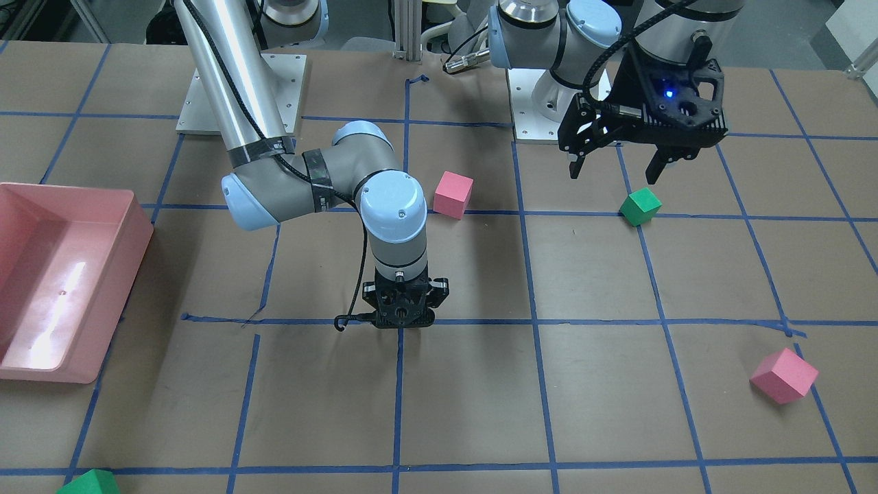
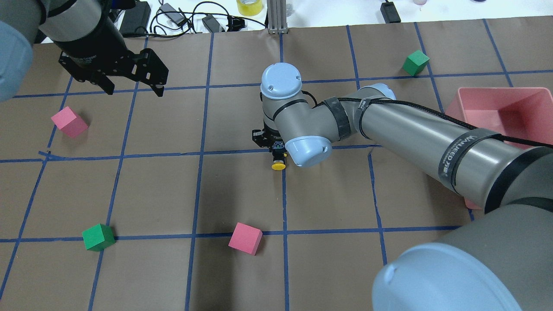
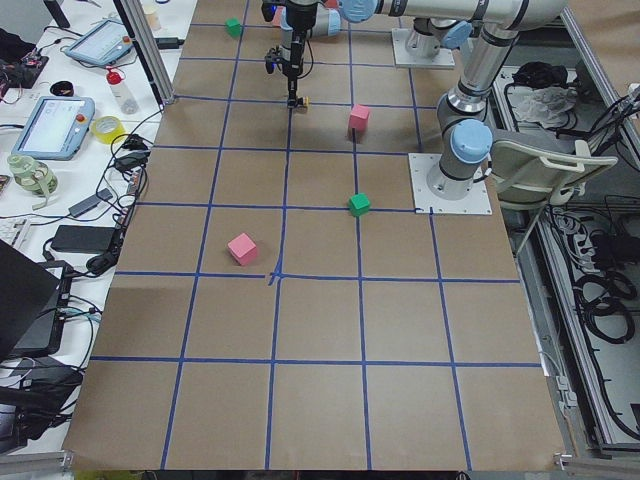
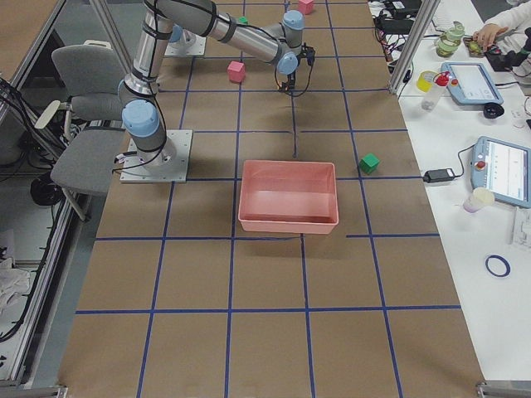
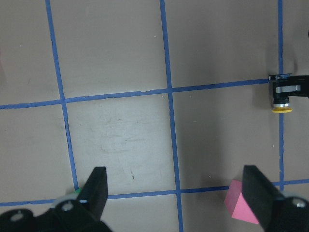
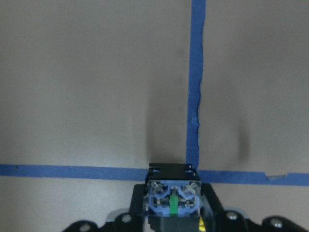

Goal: Align button upright
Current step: 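Release the switch upright, yellow cap down, and raise the right gripper away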

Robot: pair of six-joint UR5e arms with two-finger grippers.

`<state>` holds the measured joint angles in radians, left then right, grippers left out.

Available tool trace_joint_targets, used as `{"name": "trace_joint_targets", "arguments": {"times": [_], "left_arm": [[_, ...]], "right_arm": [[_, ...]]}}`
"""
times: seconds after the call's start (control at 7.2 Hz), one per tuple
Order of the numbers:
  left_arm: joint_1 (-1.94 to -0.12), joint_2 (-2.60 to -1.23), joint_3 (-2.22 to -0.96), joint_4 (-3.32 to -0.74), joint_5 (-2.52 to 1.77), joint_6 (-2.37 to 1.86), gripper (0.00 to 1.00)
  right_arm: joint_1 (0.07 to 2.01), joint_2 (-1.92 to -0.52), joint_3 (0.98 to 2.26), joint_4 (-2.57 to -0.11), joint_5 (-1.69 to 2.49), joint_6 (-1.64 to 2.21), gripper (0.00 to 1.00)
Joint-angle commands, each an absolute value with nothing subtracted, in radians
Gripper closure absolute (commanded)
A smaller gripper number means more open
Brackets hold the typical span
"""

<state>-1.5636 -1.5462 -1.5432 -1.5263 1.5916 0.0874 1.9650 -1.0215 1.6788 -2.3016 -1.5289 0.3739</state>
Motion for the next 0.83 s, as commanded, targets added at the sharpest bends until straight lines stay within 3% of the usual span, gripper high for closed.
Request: {"name": "trace_joint_targets", "arguments": {"times": [0.0, 0.42, 0.69], "left_arm": [[-1.563, -1.546, -1.543, -1.526, 1.589, 0.087, 0.0], [-1.563, -1.546, -1.543, -1.526, 1.589, 0.087, 0.0], [-1.563, -1.546, -1.543, -1.526, 1.588, 0.089, 0.0]], "right_arm": [[1.965, -1.019, 1.684, -2.304, -1.528, 0.374, 0.2], [1.942, -1.089, 1.661, -2.289, -1.531, 0.272, 0.0], [1.779, -1.248, 1.654, -2.094, -1.526, 0.108, 0.0]]}}
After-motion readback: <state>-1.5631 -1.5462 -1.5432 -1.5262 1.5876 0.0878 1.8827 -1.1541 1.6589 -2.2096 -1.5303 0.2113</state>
